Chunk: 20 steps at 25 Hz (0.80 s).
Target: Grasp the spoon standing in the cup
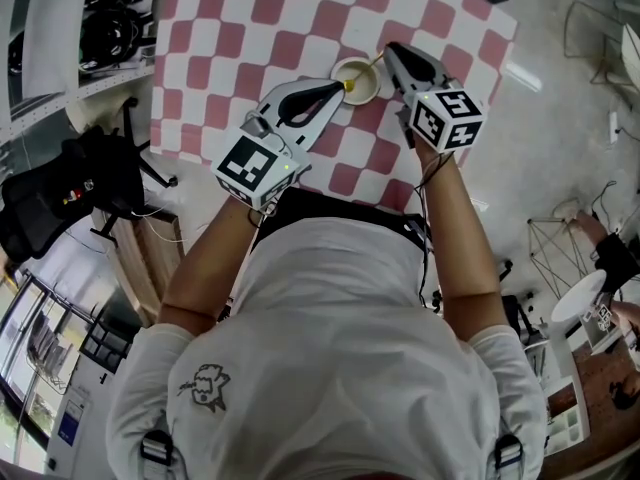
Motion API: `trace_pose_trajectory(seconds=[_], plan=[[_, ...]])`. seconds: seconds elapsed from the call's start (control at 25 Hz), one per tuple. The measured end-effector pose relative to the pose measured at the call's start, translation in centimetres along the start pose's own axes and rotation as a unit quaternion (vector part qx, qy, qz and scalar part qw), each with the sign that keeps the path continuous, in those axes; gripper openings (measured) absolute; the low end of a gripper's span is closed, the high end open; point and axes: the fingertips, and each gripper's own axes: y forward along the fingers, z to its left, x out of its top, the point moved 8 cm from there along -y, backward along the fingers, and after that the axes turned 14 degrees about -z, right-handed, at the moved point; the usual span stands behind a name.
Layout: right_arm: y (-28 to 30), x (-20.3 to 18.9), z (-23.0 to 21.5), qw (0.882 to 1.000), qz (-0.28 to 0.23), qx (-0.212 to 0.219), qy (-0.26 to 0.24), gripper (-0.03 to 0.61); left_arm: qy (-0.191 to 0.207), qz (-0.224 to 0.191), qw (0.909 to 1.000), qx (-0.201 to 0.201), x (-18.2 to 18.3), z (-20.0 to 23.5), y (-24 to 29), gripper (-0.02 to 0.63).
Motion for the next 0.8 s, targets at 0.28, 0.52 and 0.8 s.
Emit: trace_pose_trajectory(seconds=[0.28,0.52,0.8], plan=[[-0.5,0.9,1.6,1.000,-0.016,0.014,-0.010,0.035,0.005,-0.010,0.9999,0.008,0.7,-0.3,-0.6,0.014],[-1.6,2.4,3.3,0.999,-0.039,0.026,-0.022,0.034,0.008,-0.030,0.9994,0.014,2.3,-0.8,-2.1,0.014],[-4.0,4.7,5.6,0.996,-0.066,0.023,-0.047,0.034,0.025,-0.049,0.9984,0.014,4.3,-2.3,-4.5,0.014]])
